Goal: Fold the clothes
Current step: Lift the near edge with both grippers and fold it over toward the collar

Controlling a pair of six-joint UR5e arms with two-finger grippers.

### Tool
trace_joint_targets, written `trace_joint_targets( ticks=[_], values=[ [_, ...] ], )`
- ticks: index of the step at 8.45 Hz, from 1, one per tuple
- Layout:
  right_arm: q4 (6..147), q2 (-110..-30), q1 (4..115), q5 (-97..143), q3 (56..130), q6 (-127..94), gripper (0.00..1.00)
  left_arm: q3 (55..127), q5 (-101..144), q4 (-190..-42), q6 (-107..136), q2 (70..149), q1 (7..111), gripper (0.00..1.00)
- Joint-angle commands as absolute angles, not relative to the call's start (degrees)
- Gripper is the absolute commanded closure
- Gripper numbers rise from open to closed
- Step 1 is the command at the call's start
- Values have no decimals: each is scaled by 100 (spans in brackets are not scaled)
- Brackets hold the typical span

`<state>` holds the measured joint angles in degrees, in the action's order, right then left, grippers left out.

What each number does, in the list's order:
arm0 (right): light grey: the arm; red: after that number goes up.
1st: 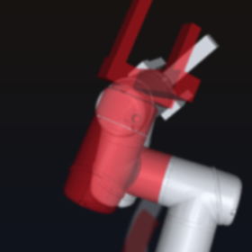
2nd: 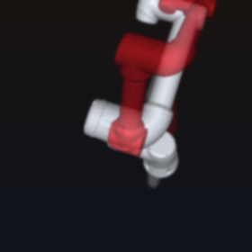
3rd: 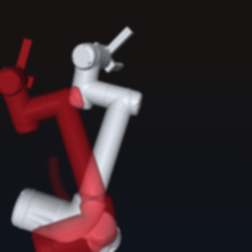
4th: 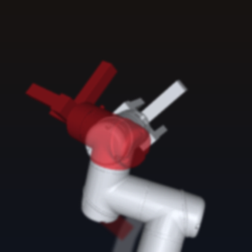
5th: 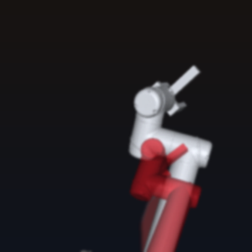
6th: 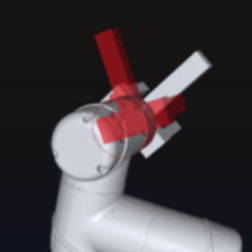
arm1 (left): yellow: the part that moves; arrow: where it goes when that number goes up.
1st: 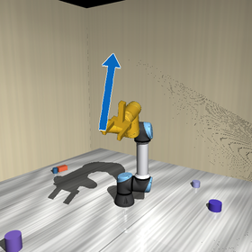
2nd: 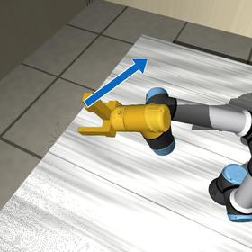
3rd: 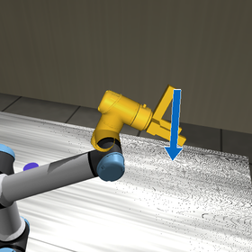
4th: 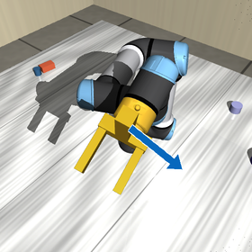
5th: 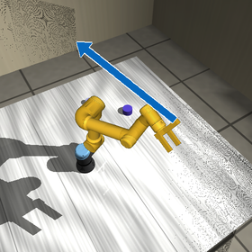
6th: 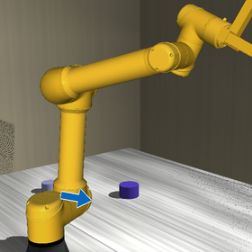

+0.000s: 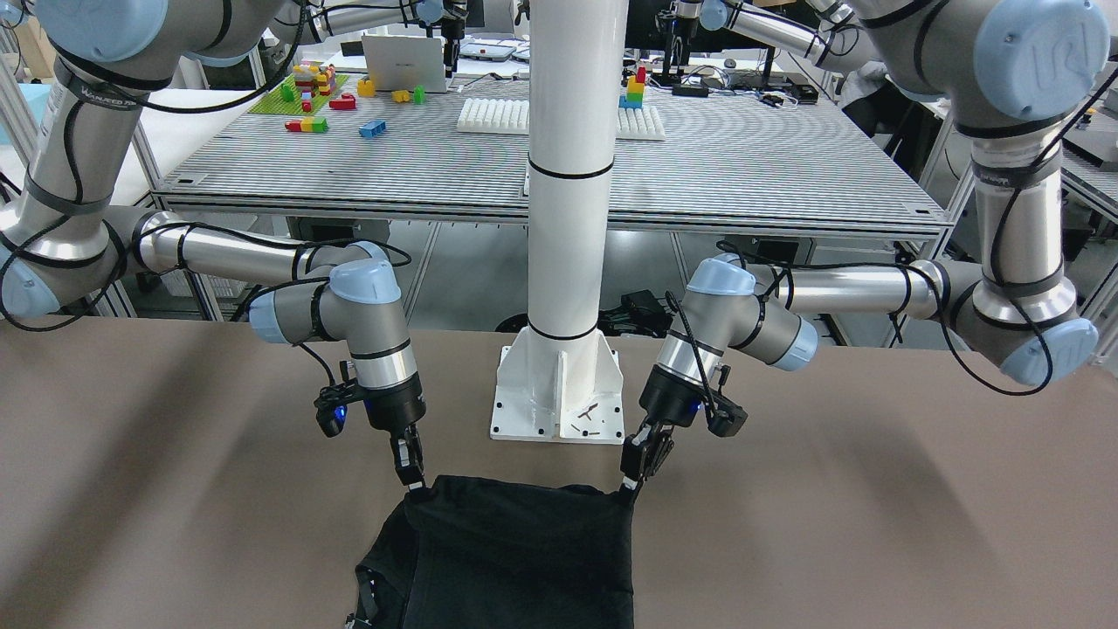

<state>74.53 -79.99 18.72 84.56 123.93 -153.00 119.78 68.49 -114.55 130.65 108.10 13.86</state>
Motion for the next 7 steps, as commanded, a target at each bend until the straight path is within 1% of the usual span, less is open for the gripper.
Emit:
trace_joint_targets(
  ticks=[1,3,5,6,7],
  values=[
    [7471,-7386,2889,9175,11913,-15004,100,11314,7643,-11355,12745,11441,2352,100],
    [7479,-6674,3730,9848,11000,-14383,100,10586,7936,-11408,12534,11968,2854,100],
    [7471,-6225,4138,10204,10252,-13941,100,9996,8313,-11452,12533,12338,3285,100],
    [7392,-5918,4218,10248,9787,-13852,100,9558,8401,-11452,12437,12644,3487,100],
    [6809,-5706,4271,10248,9086,-13791,100,8788,8446,-11600,12384,13004,3681,100]
  ],
)
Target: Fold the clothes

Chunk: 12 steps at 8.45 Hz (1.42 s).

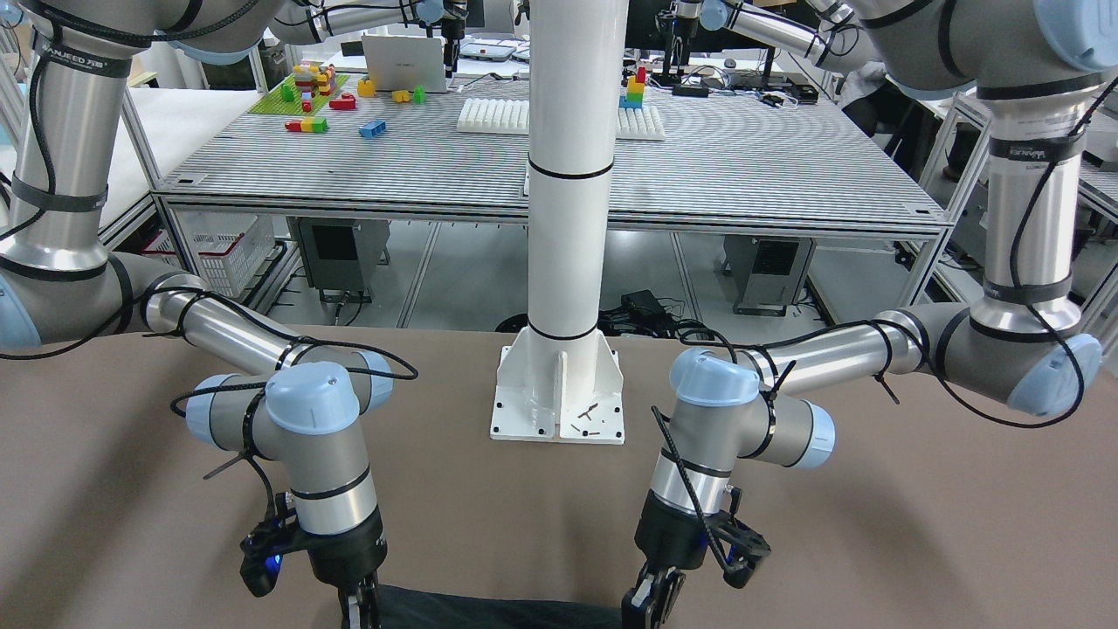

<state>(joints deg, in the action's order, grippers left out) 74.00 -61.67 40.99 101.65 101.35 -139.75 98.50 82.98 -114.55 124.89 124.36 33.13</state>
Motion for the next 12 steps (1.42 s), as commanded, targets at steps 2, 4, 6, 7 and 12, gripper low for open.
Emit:
trace_joint_targets(
  ticks=[2,4,6,7,12],
  values=[
    [5927,-4796,4683,10379,7235,-12969,98,6445,8525,-12765,12122,14127,4093,95],
    [5538,-4579,4956,10380,6838,-11826,5,5750,8596,-12815,11097,14474,4350,6],
    [5555,-4570,5036,10371,6855,-11760,6,5757,8744,-12814,11092,14510,4499,6],
    [5537,-4666,5184,10432,6873,-11507,6,5757,8963,-12814,11066,14537,4613,6],
    [5493,-5614,5640,10860,7364,-9550,6,7289,9676,-11878,8884,13452,5069,6]
  ],
)
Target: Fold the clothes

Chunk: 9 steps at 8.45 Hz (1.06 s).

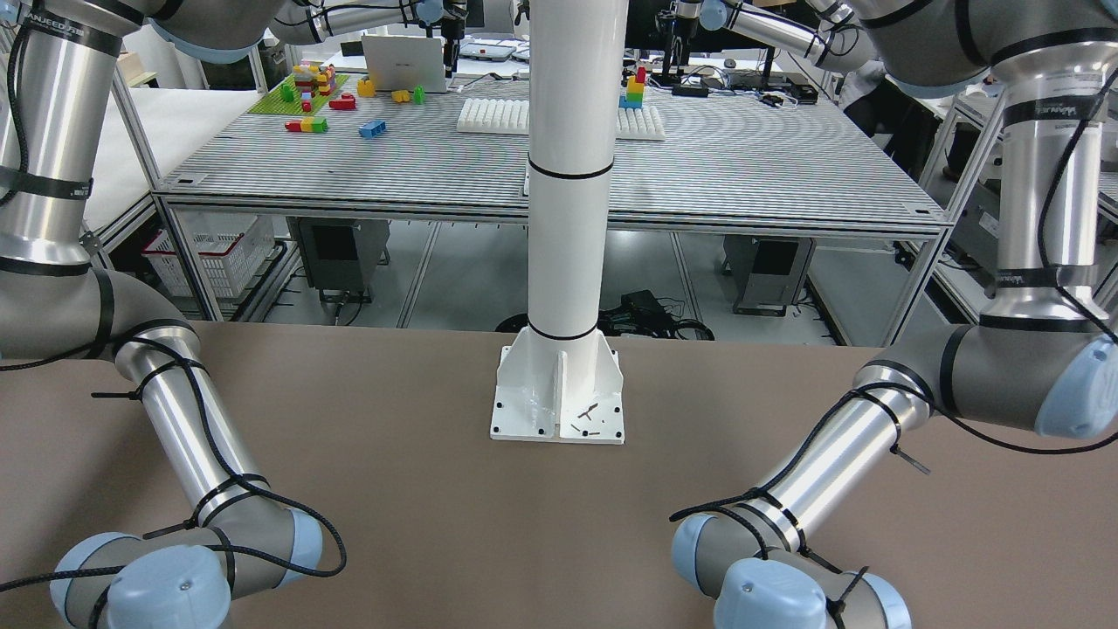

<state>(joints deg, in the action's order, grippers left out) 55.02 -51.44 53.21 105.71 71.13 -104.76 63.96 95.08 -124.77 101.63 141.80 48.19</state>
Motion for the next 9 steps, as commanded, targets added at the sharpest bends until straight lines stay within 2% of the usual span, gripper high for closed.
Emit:
trace_joint_targets(
  ticks=[1,3,5,6,9],
  values=[
    [5484,-5921,5991,11203,7374,-9084,6,7939,9877,-11474,8581,12864,5315,6],
    [5484,-6510,6501,11241,7392,-7471,6,9258,10133,-11268,6841,11214,5860,6],
    [5493,-7143,7142,11241,7365,-5082,6,9990,10186,-11294,5351,9815,6414,6],
    [5476,-7520,7441,11250,7374,-4123,6,10237,10178,-11320,4596,9260,6660,6],
    [5467,-8163,8348,11259,7409,-1491,6,10196,10116,-11556,2644,8458,7231,6]
  ],
)
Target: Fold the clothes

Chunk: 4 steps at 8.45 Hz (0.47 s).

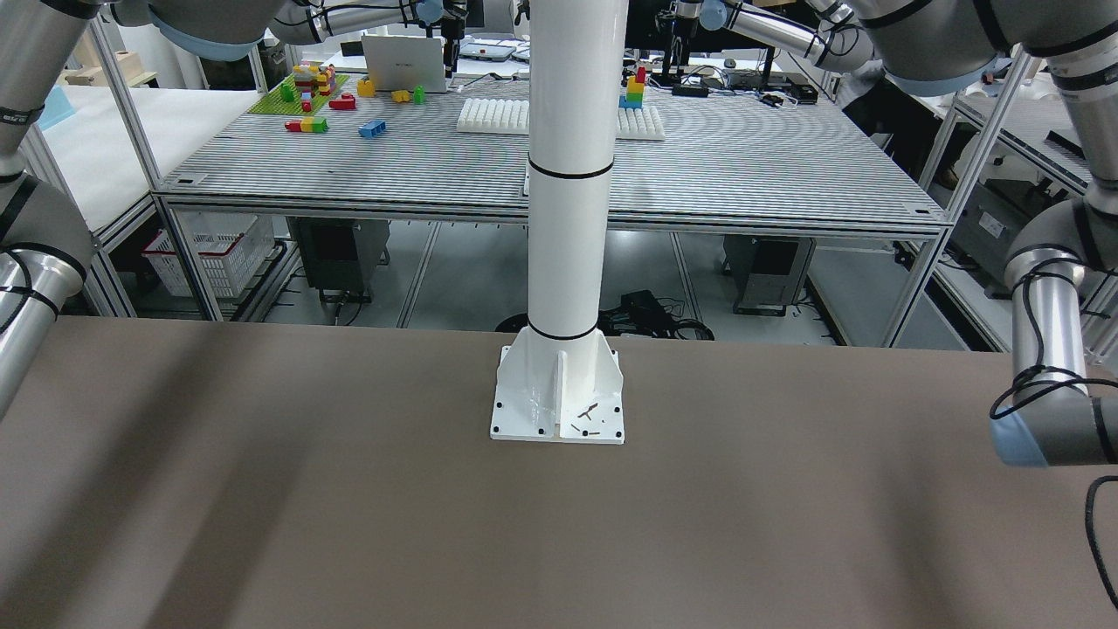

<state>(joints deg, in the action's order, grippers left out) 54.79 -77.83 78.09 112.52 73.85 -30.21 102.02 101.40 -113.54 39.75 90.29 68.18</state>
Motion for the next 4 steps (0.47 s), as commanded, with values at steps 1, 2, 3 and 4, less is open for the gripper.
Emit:
trace_joint_targets(
  ticks=[1,2,3,4],
  values=[
    [5458,-8243,8498,11241,7427,-1198,6,10013,10116,-11888,2019,8281,7538,6],
    [5458,-8331,8673,11206,7462,-769,6,9689,10125,-12327,1351,8201,7915,6],
    [5484,-8367,8840,11180,7592,-304,6,9416,10142,-12783,1049,8139,8102,6],
    [5493,-8506,8859,11162,7750,-264,6,9378,10116,-12884,1063,8121,8103,6]
  ],
)
